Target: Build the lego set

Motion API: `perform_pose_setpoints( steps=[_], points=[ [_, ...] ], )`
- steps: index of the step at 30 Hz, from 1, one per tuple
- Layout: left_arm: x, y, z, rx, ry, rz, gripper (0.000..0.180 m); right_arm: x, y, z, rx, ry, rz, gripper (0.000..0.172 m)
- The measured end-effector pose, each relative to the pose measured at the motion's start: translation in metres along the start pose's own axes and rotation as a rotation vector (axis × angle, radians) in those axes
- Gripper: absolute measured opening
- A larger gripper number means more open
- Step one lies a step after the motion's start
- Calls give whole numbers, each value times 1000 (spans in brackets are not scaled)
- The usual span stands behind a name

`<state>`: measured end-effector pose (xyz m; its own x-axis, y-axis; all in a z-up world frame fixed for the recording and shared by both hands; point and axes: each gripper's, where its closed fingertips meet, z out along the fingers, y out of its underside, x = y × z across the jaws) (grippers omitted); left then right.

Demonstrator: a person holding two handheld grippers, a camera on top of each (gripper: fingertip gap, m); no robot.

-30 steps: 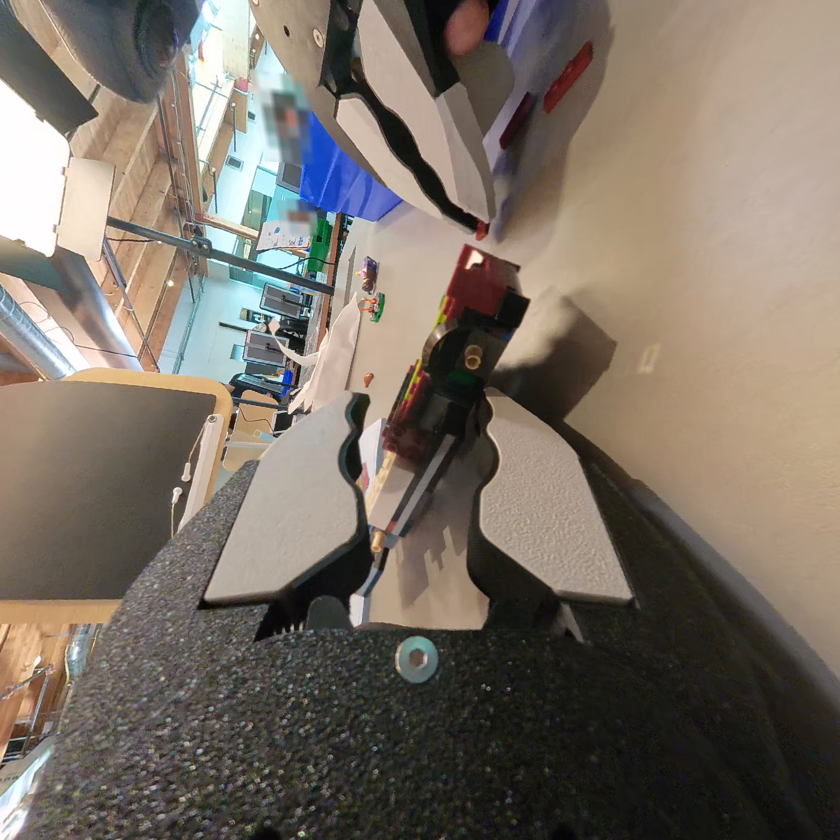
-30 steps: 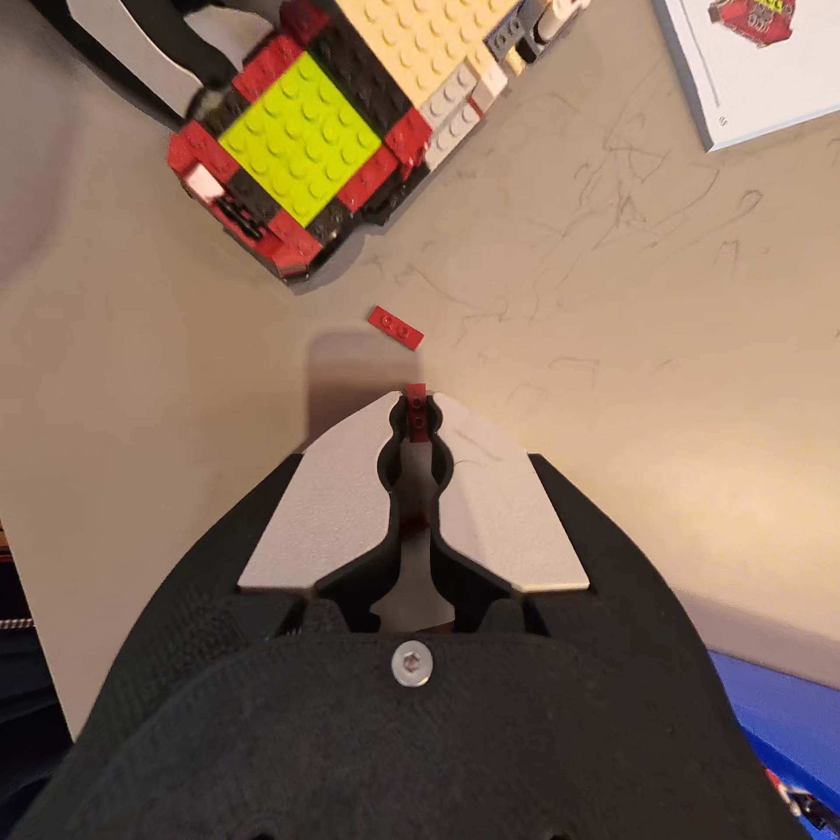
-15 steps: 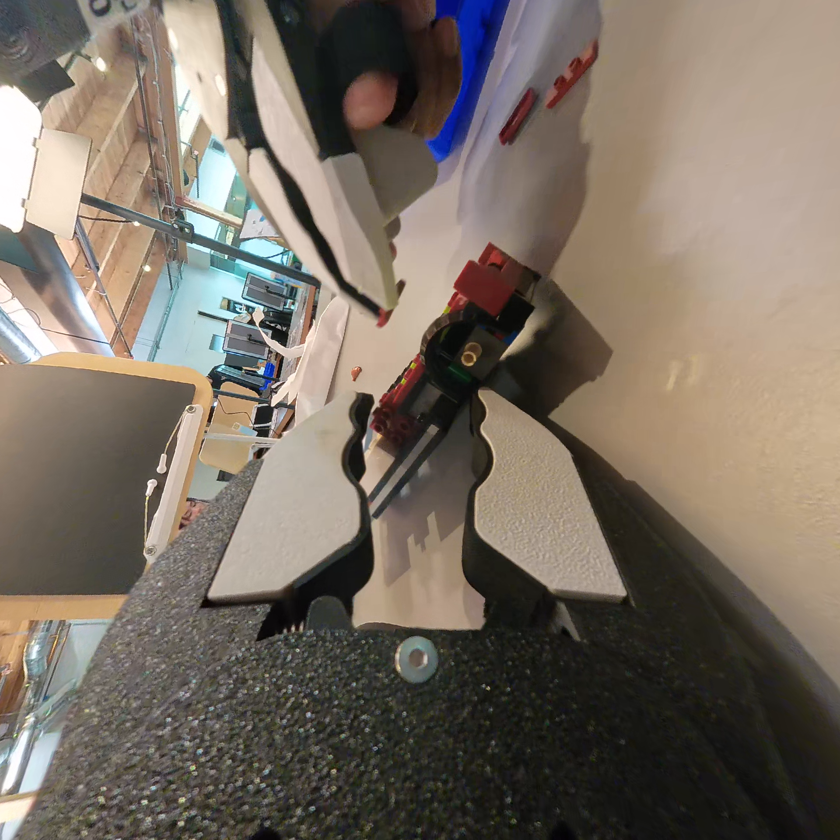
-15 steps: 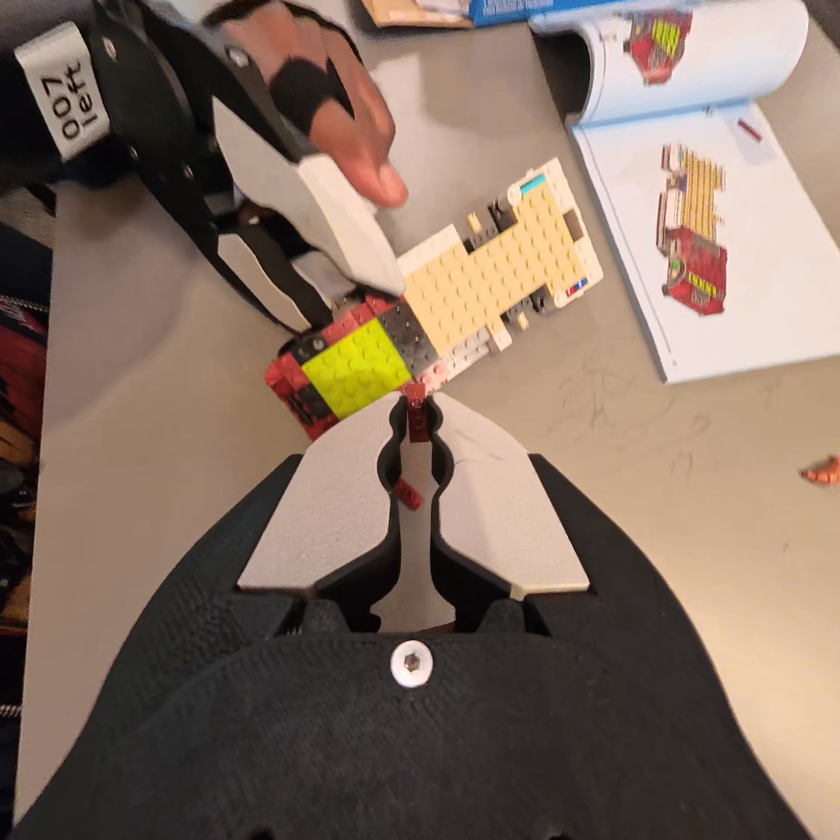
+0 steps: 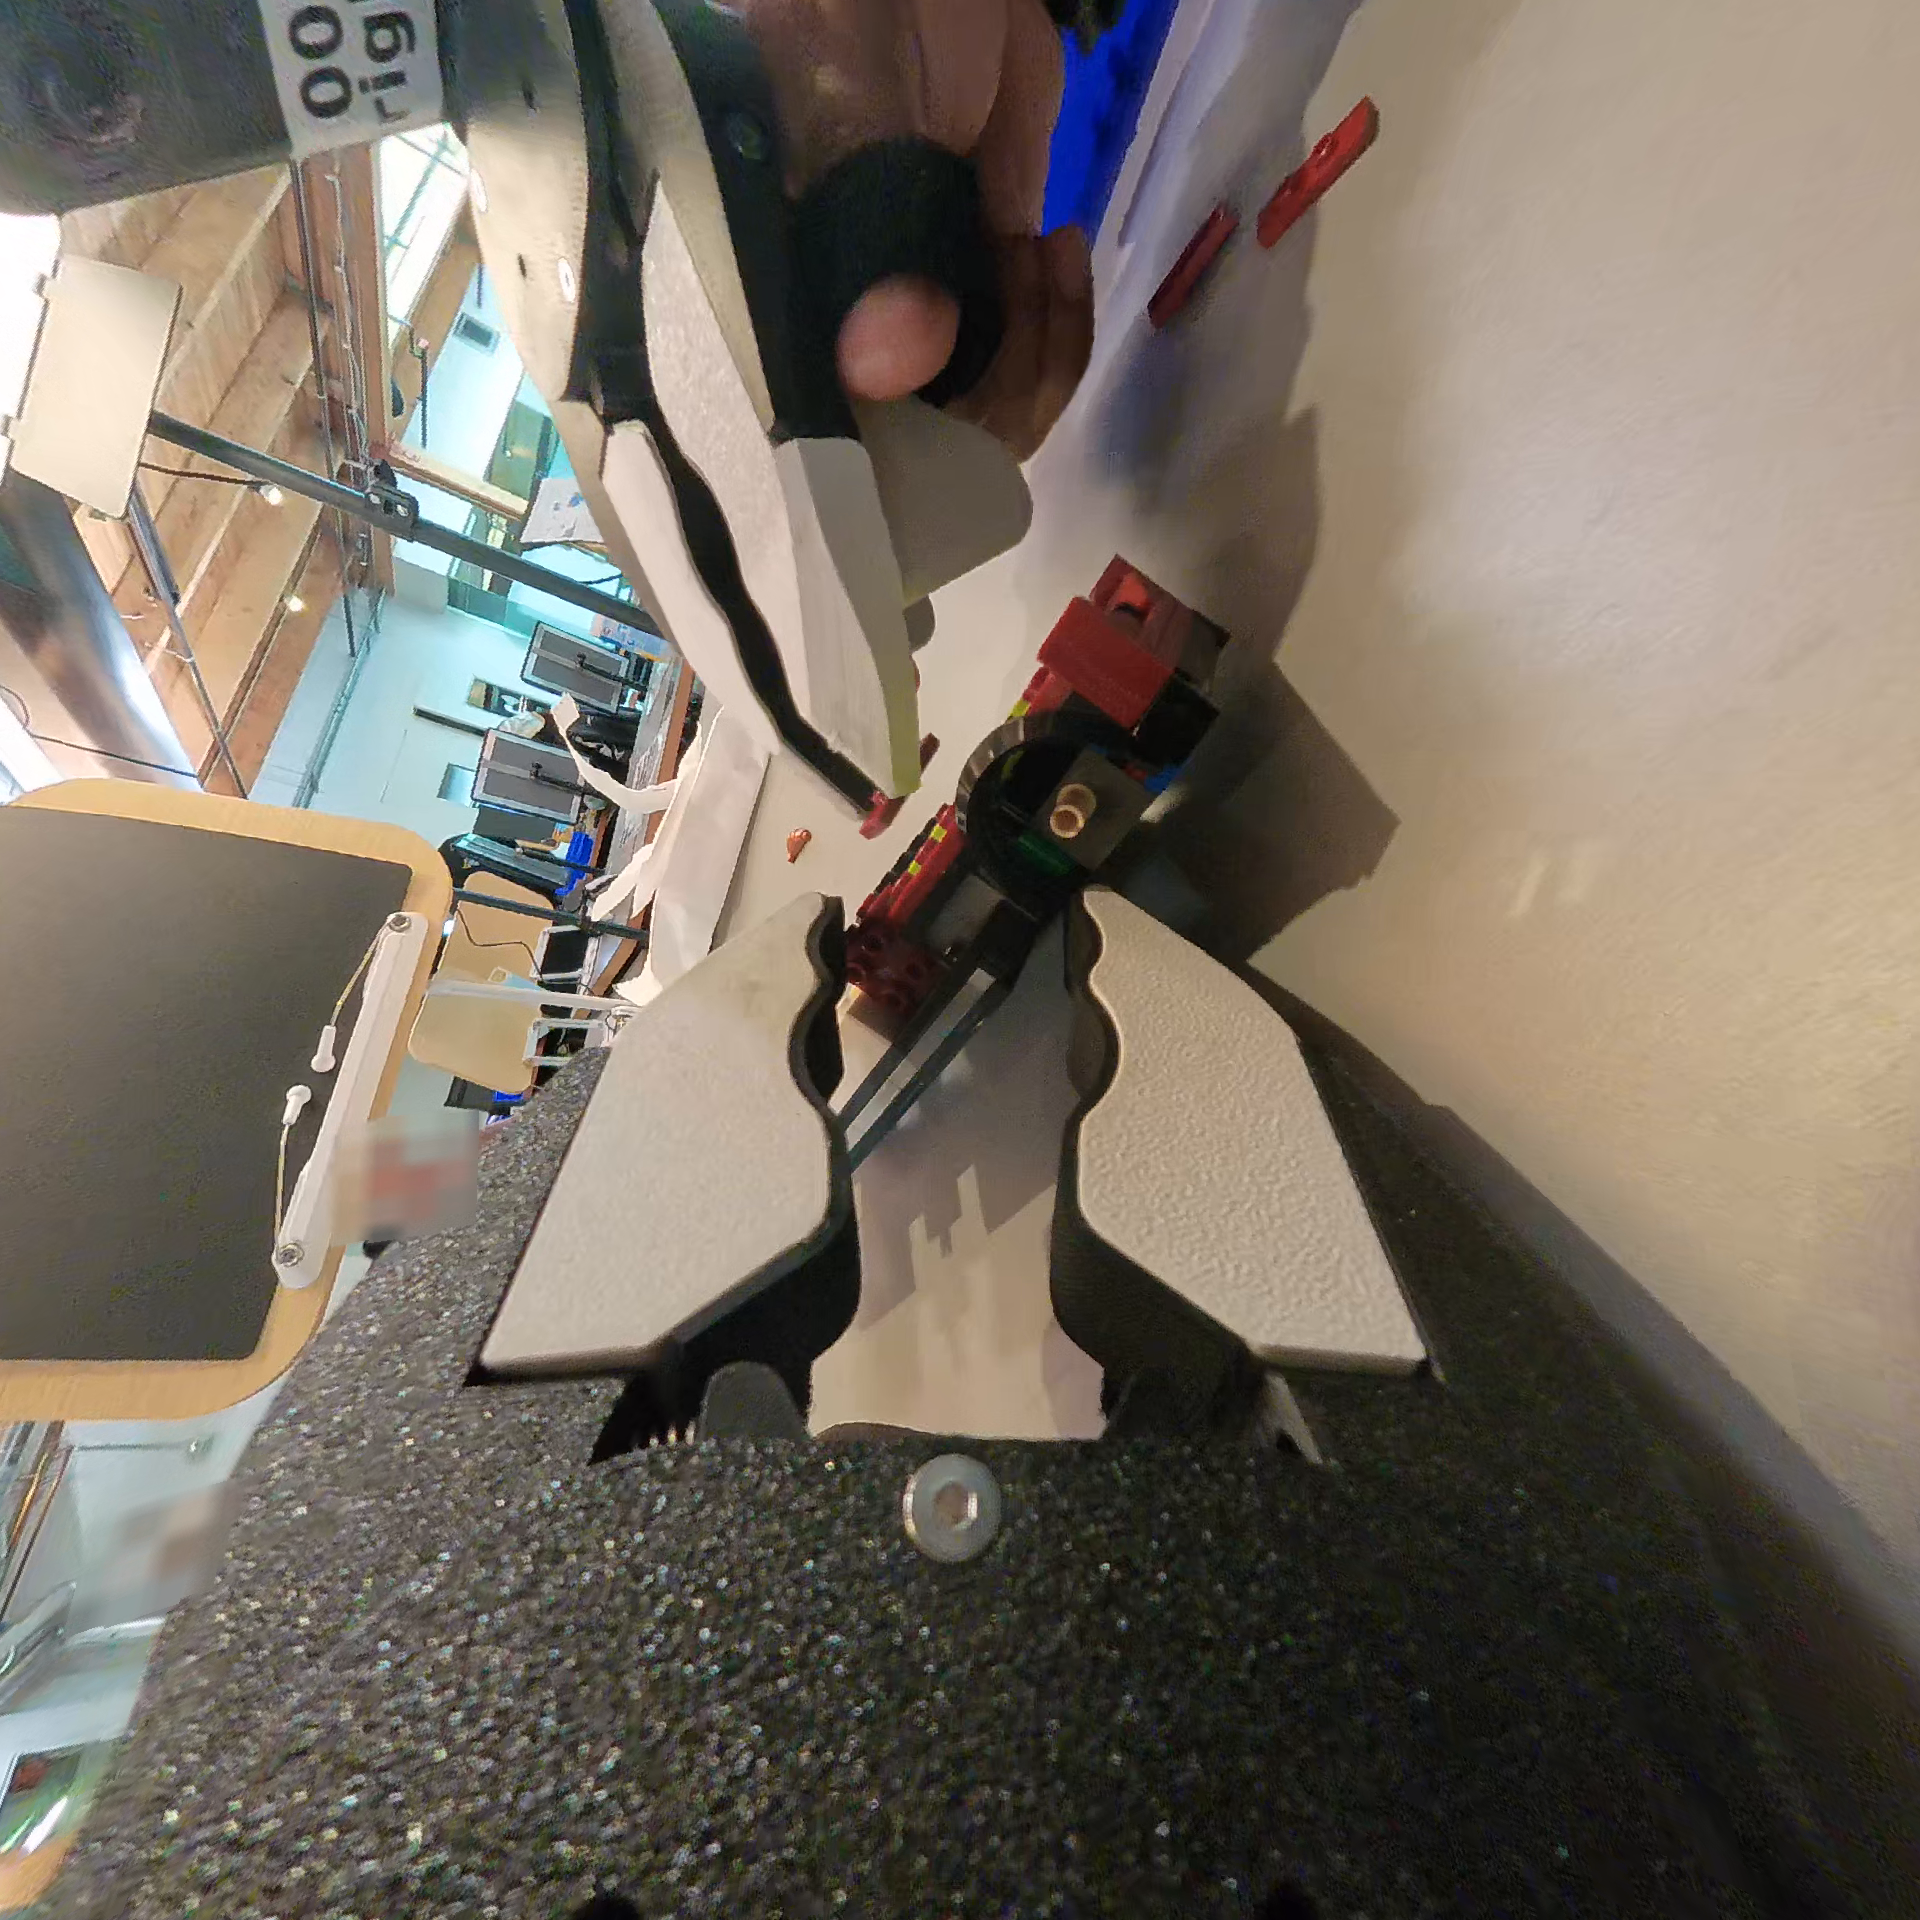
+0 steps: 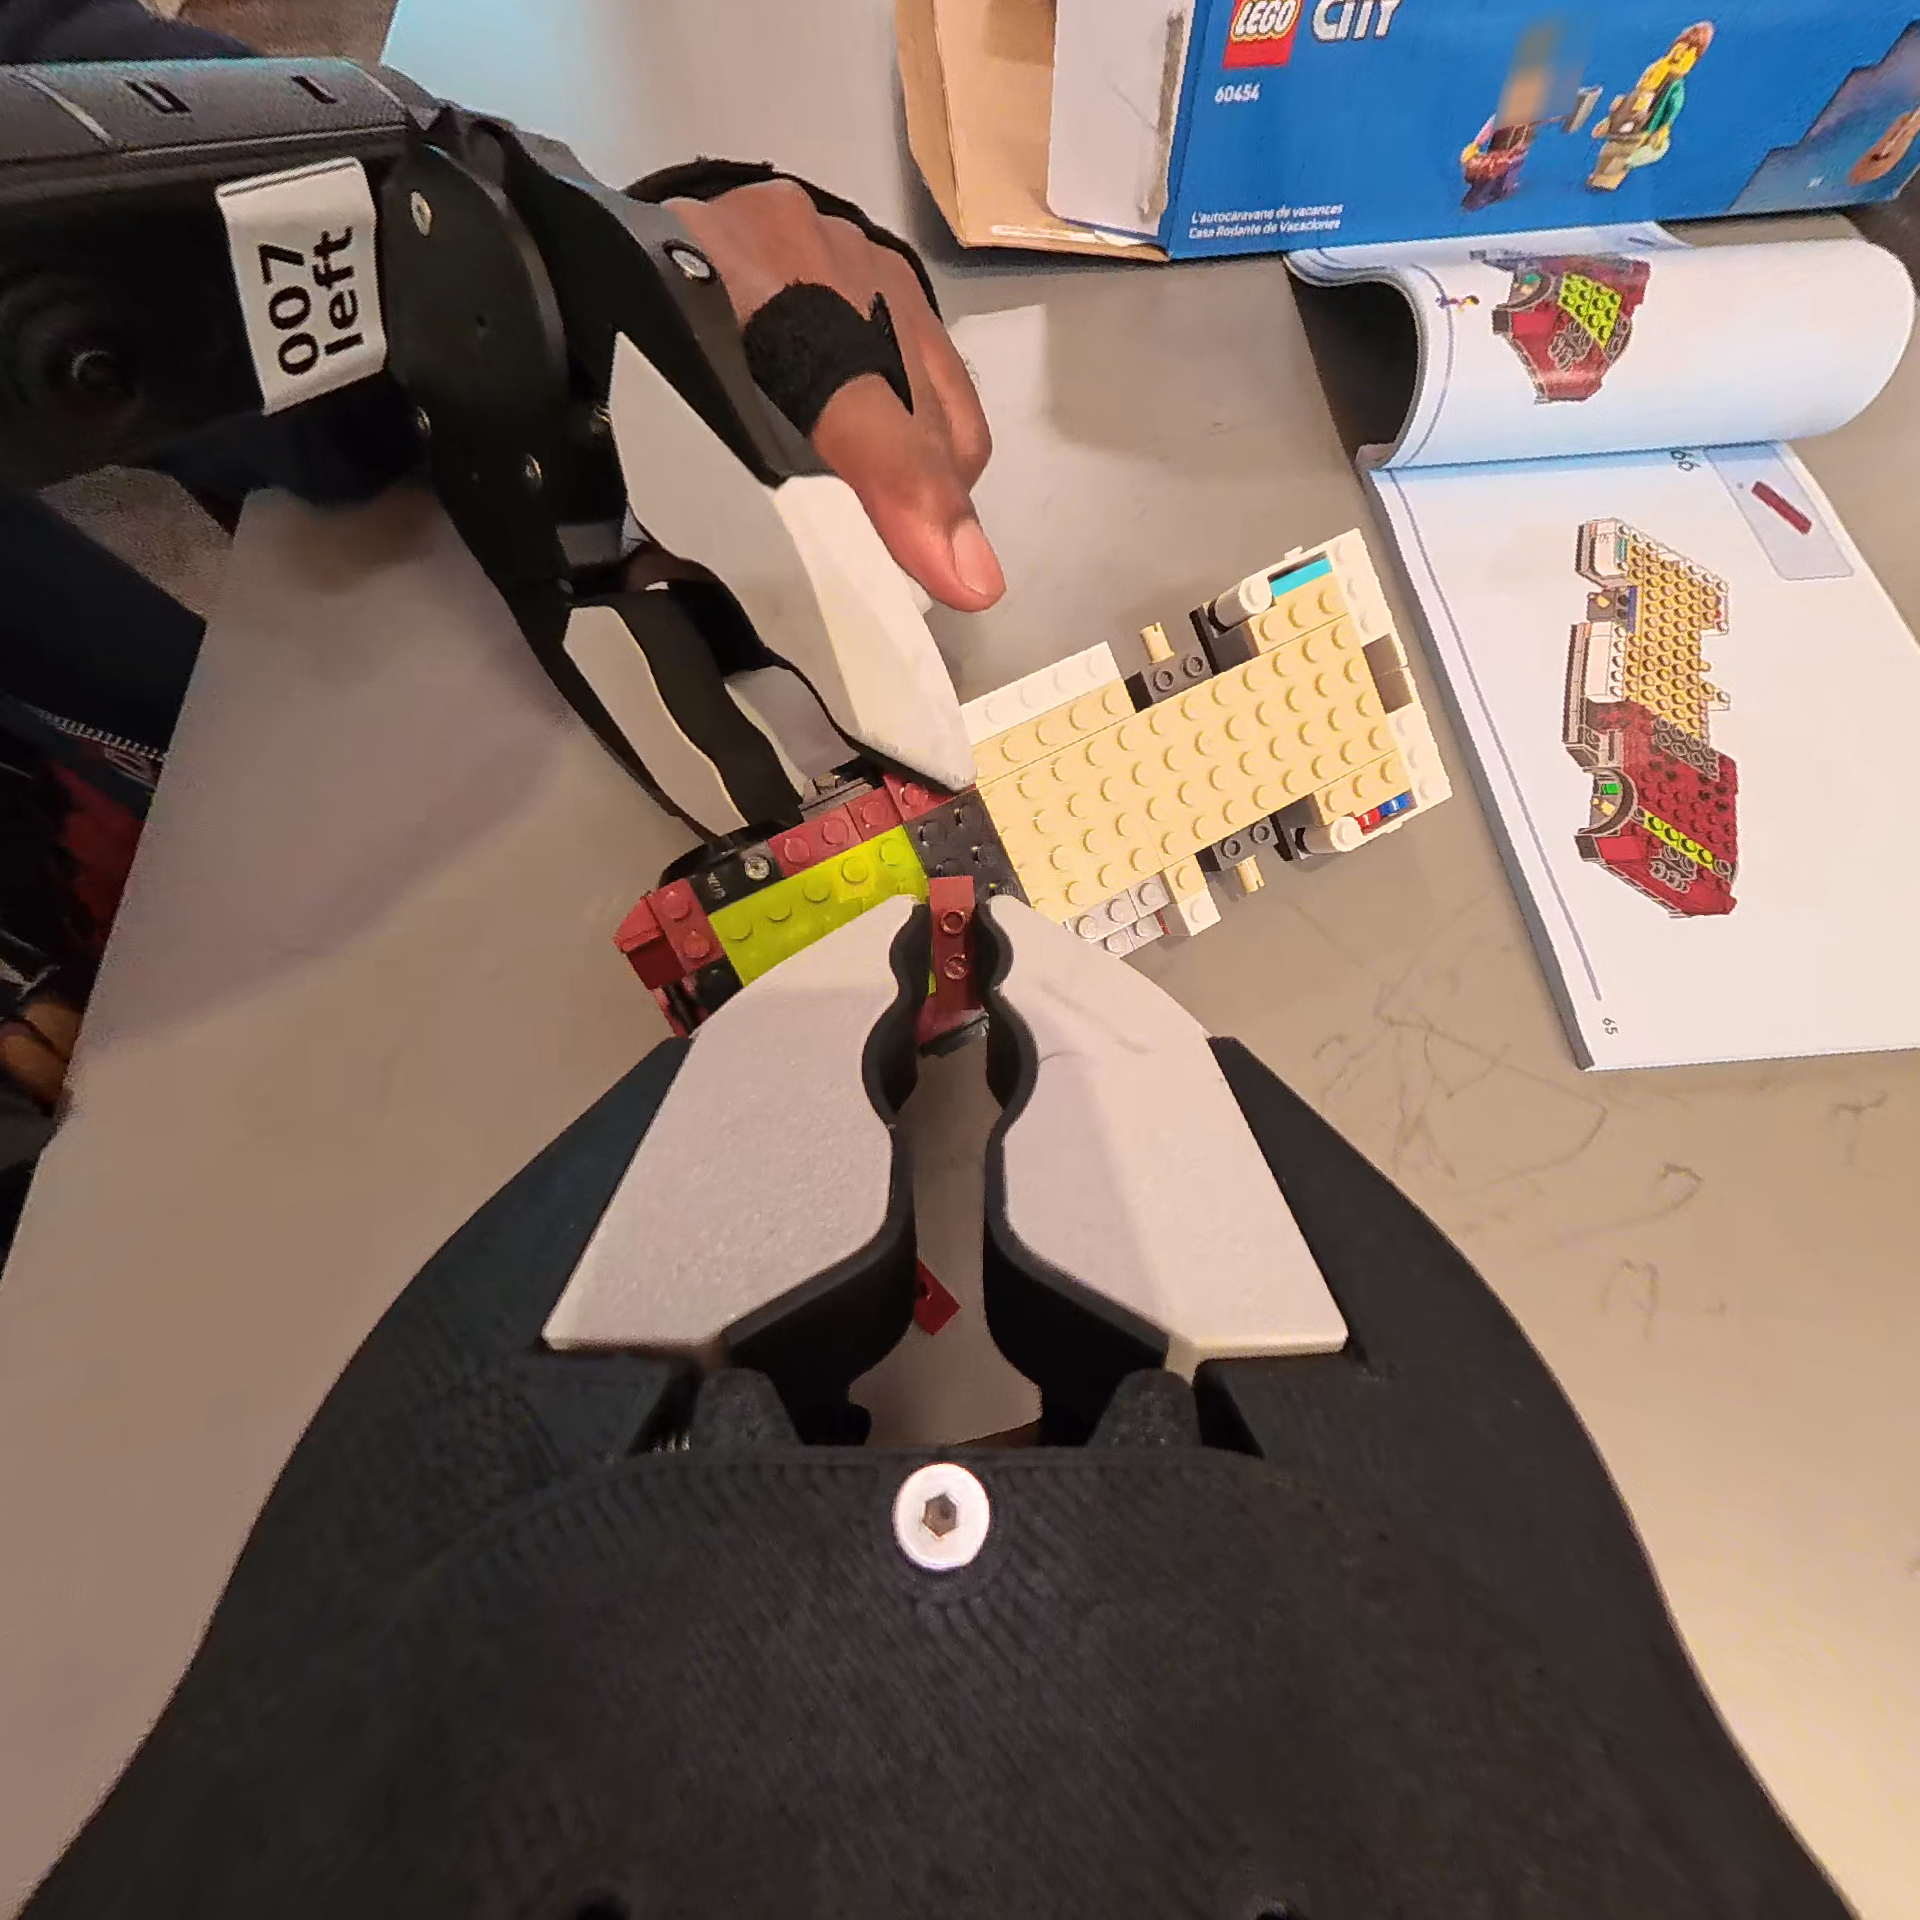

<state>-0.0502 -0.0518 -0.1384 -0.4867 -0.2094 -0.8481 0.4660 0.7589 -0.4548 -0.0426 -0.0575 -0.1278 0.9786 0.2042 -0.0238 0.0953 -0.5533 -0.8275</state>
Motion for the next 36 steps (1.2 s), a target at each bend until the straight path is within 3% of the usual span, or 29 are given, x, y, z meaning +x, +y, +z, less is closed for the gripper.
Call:
perform_pose_setpoints(
  steps=[25,36],
  points=[
    [-4,9,-6,10,-9,-5,42,-1,7,10,3,-30,-22,8],
    [-8,13,-5,-51,-32,82,58,-3,4,15,9,-14,-53,8]
  ],
)
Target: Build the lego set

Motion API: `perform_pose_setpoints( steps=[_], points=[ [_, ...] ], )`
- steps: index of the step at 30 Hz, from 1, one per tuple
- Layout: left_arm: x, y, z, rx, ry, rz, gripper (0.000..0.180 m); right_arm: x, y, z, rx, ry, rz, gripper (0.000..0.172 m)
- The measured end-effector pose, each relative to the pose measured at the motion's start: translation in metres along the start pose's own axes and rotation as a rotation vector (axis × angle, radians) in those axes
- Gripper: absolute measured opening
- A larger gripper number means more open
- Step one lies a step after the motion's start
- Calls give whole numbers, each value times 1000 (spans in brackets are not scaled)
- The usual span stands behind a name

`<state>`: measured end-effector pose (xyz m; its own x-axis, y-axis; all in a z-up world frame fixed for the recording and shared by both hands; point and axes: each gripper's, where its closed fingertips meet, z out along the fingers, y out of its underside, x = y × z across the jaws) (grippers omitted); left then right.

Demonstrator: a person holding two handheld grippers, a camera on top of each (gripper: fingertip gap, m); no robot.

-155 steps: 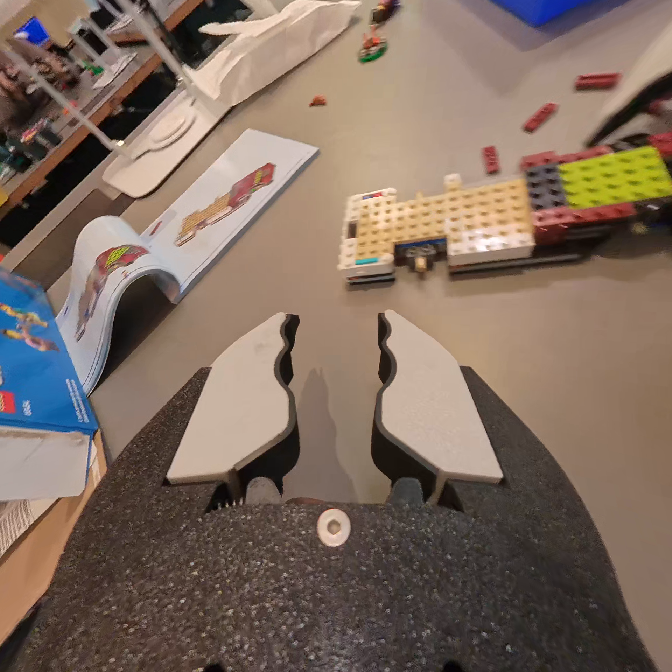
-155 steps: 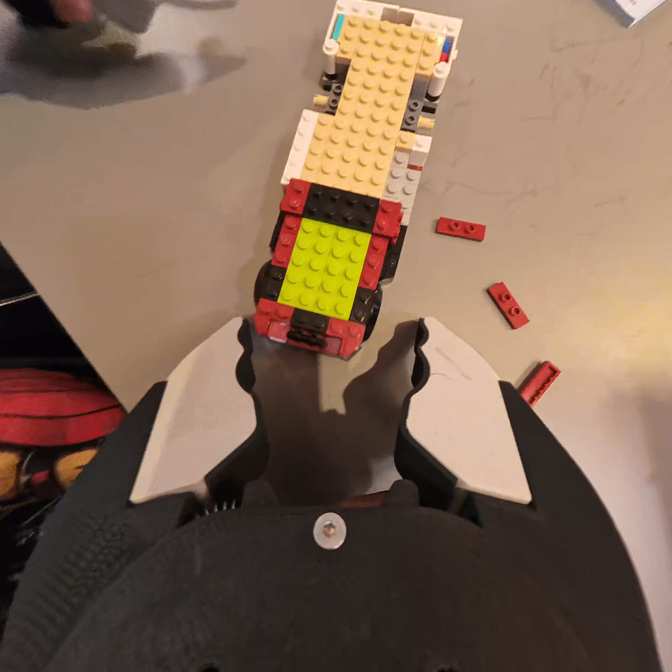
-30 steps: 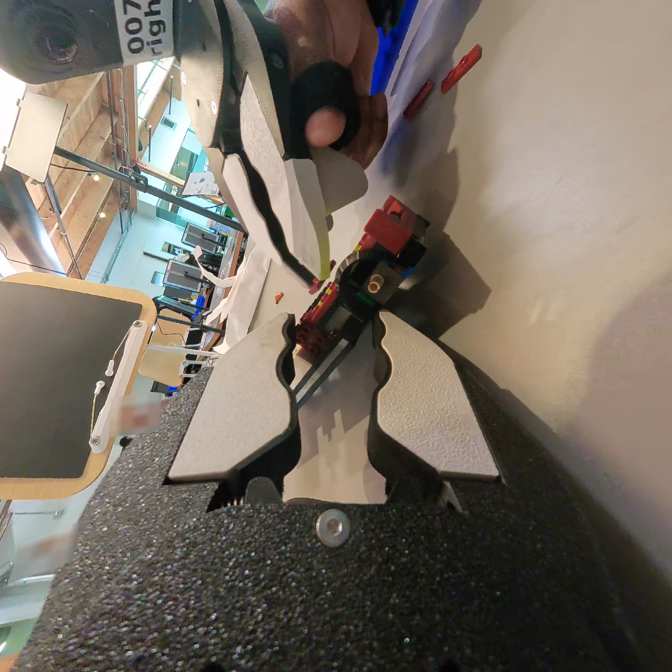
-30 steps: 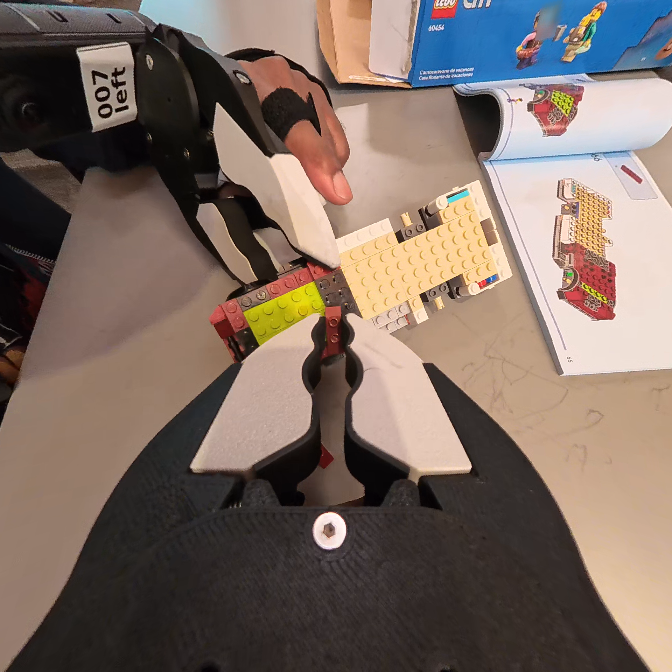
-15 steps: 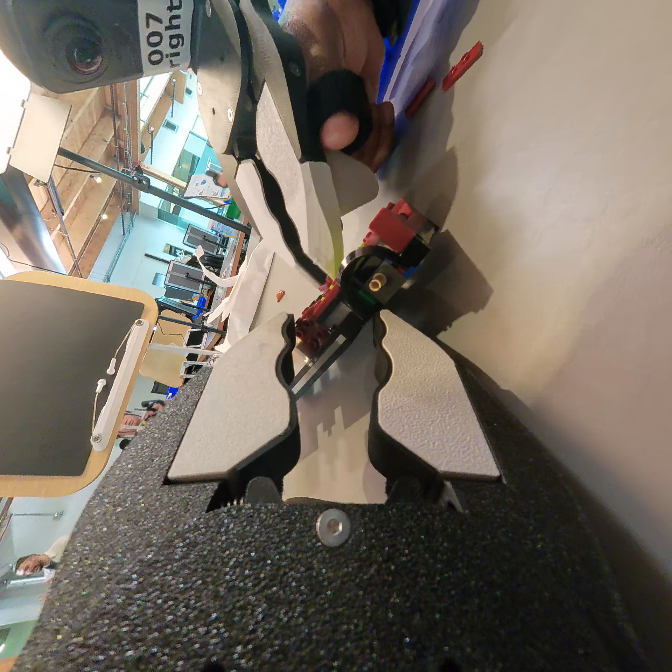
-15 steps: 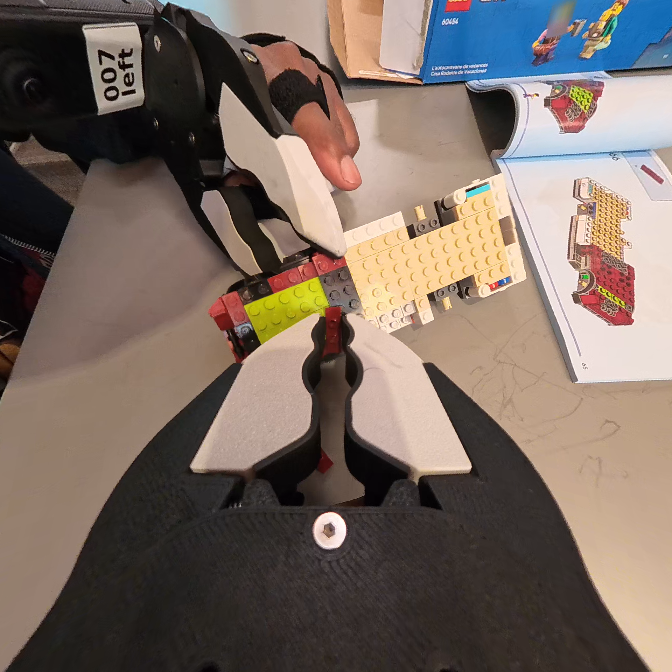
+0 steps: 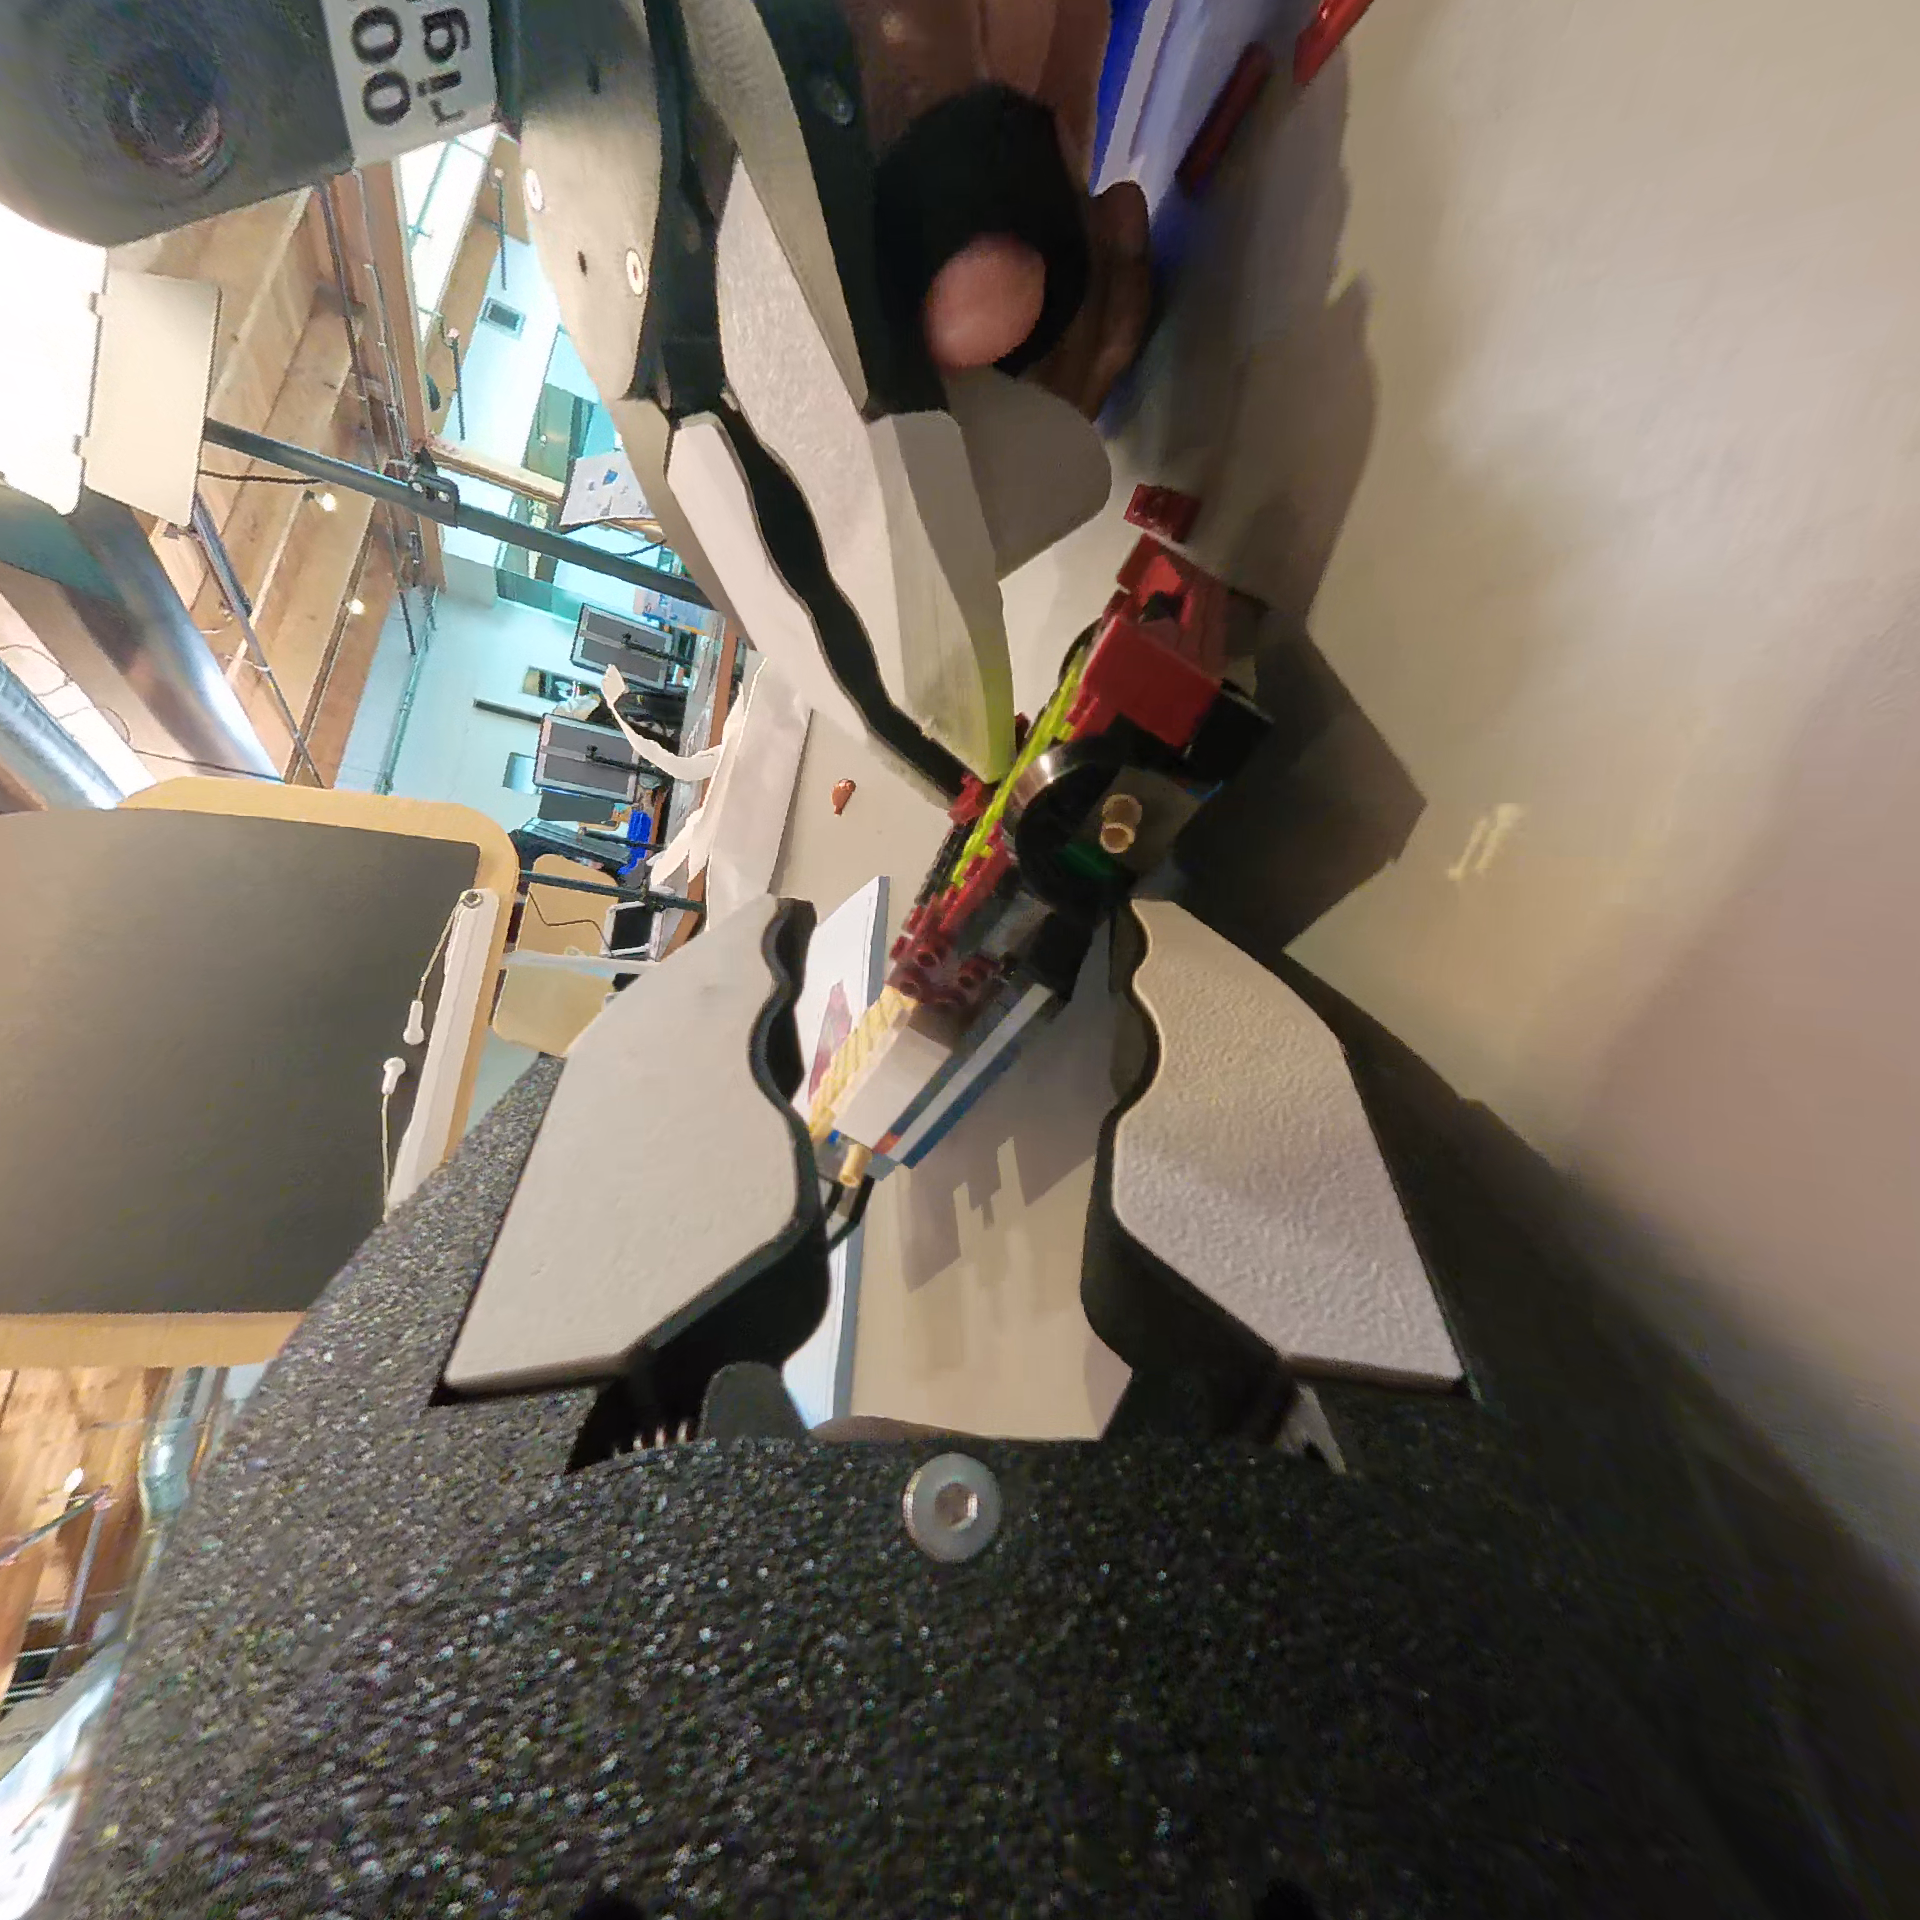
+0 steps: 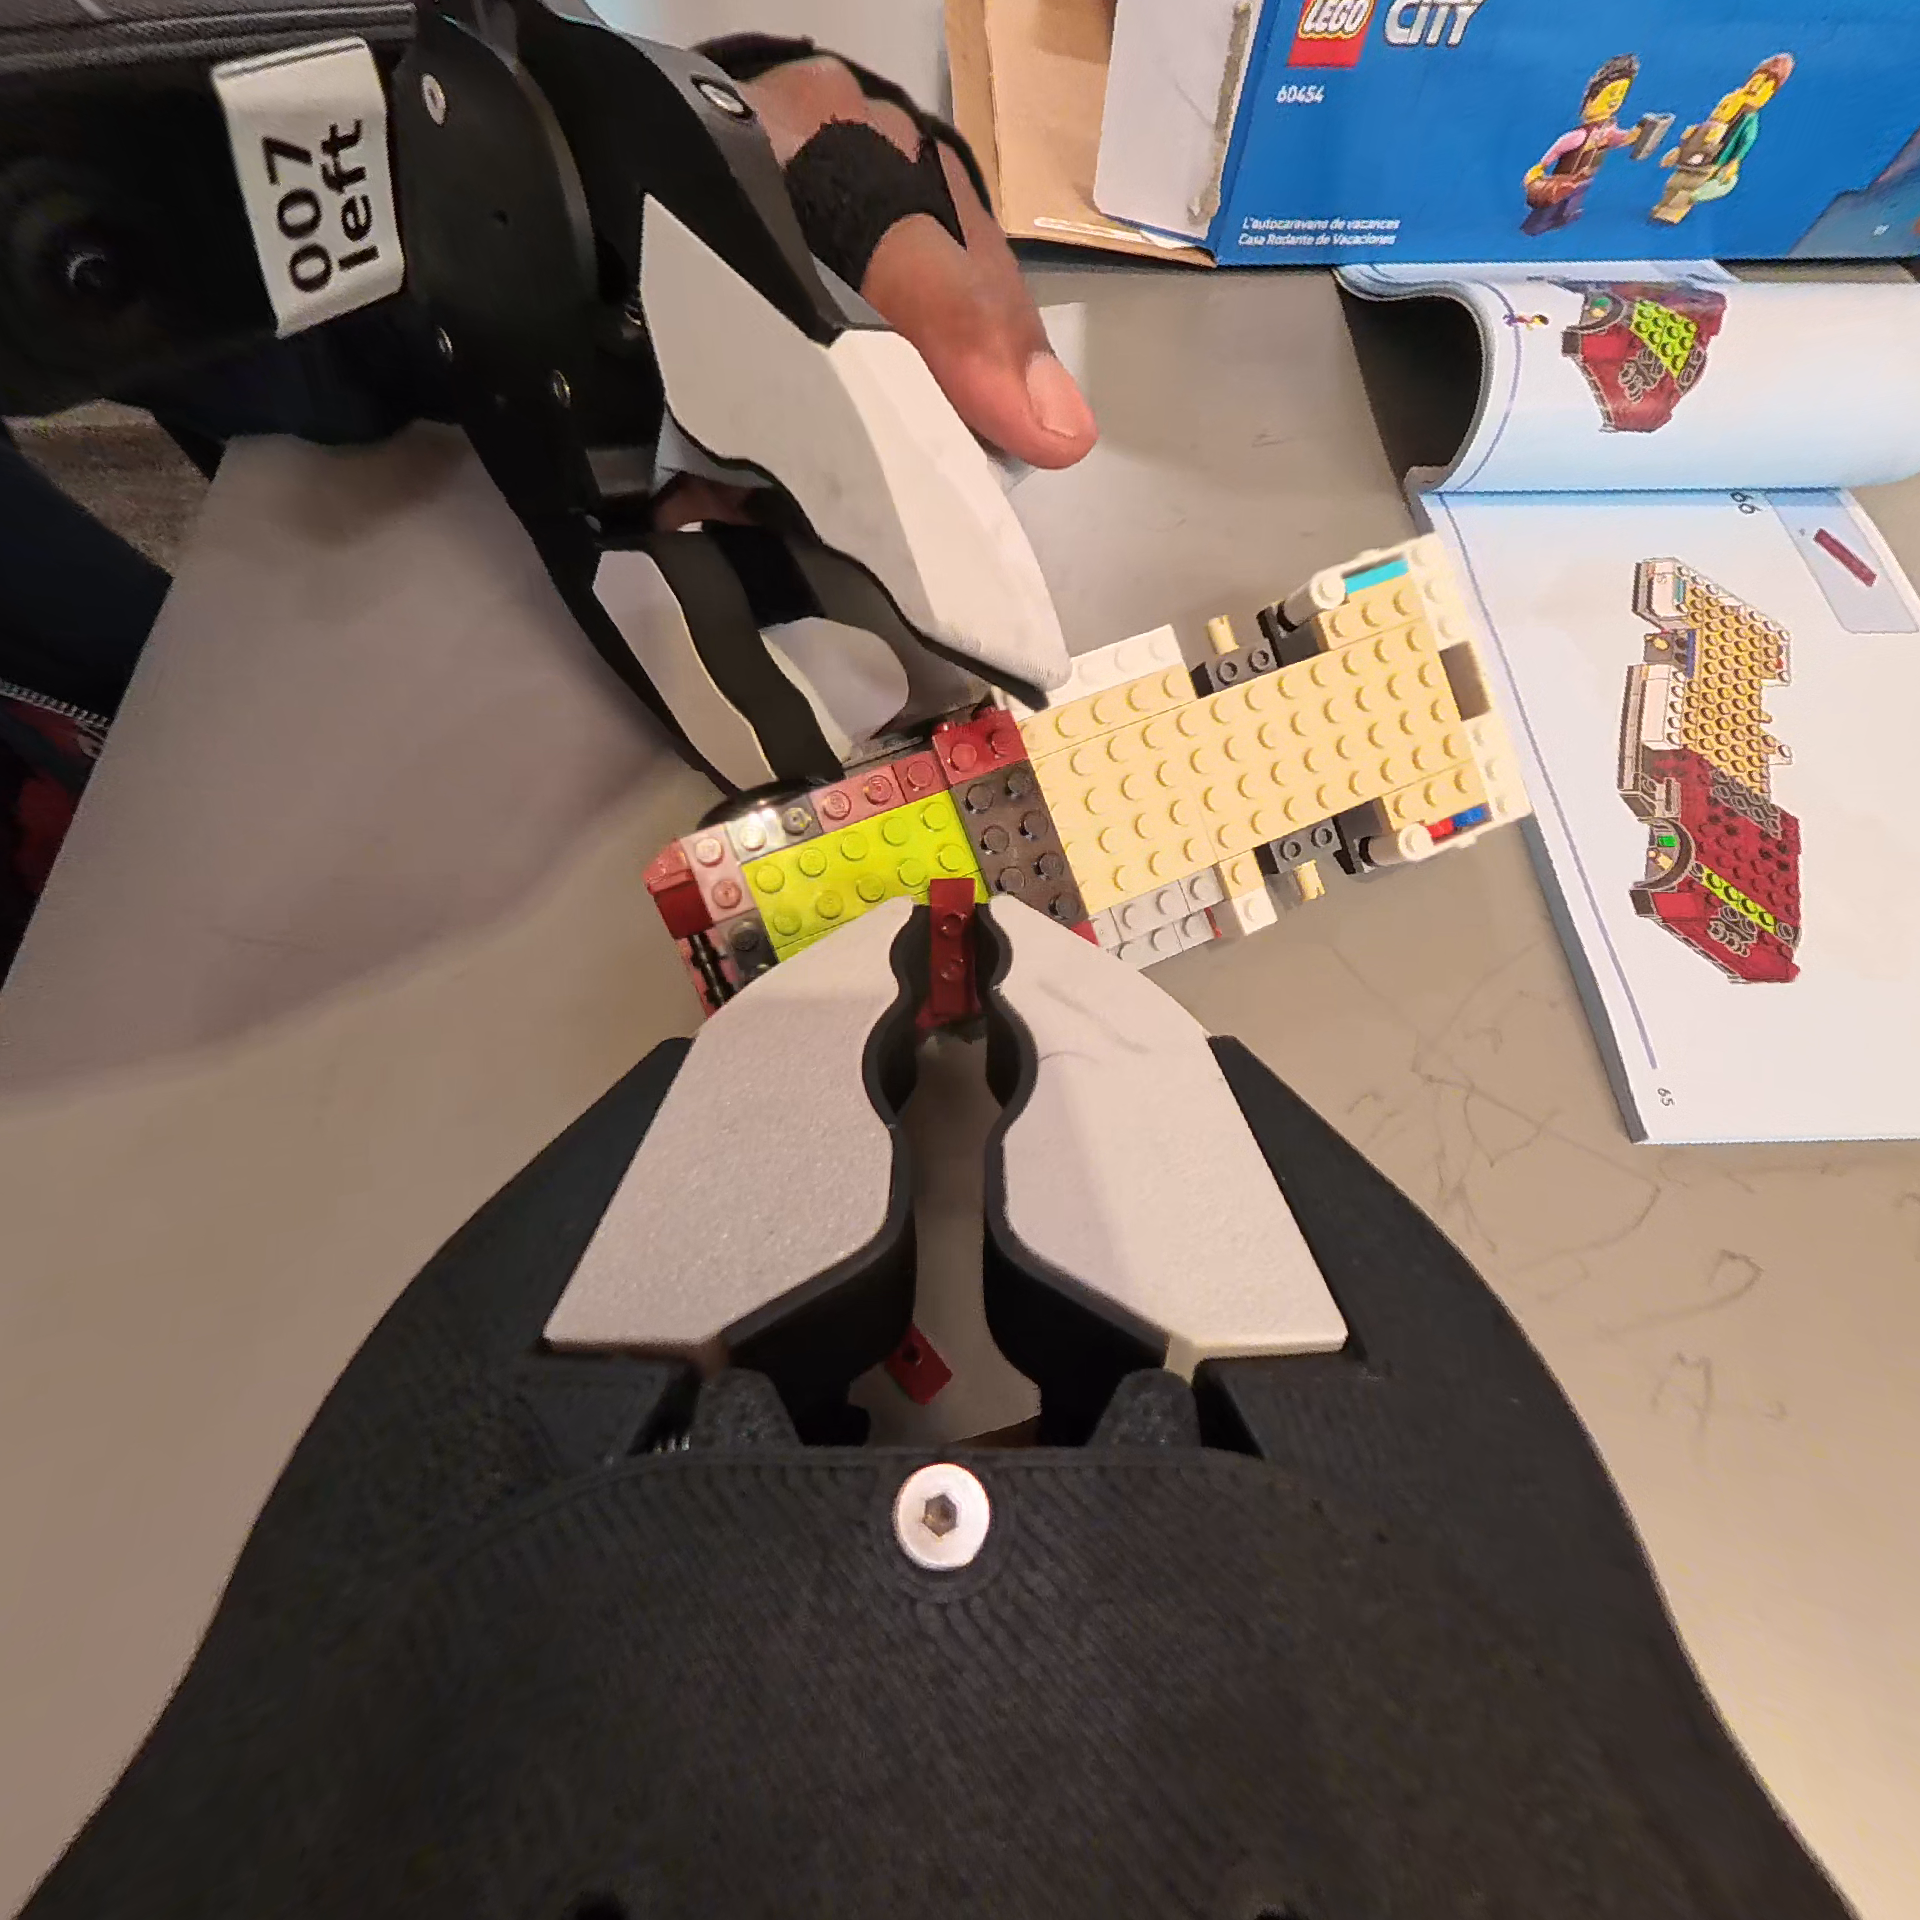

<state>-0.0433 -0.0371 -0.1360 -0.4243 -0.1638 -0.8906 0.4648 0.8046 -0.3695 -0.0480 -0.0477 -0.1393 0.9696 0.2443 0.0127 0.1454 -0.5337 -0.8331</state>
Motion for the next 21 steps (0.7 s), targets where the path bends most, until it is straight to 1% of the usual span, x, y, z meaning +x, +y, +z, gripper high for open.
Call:
perform_pose_setpoints(
  steps=[5,7,16,21],
  points=[
    [6,-3,3,-7,53,79,54,-1,-1,3,-5,1,-11,8],
    [14,-3,4,-13,96,104,35,0,-2,3,-9,8,-32,8],
    [12,-7,0,57,59,85,35,2,-8,5,-6,-12,-83,8],
    [12,-7,-3,92,57,69,33,-3,-12,5,-18,-70,-99,8]
  ],
)
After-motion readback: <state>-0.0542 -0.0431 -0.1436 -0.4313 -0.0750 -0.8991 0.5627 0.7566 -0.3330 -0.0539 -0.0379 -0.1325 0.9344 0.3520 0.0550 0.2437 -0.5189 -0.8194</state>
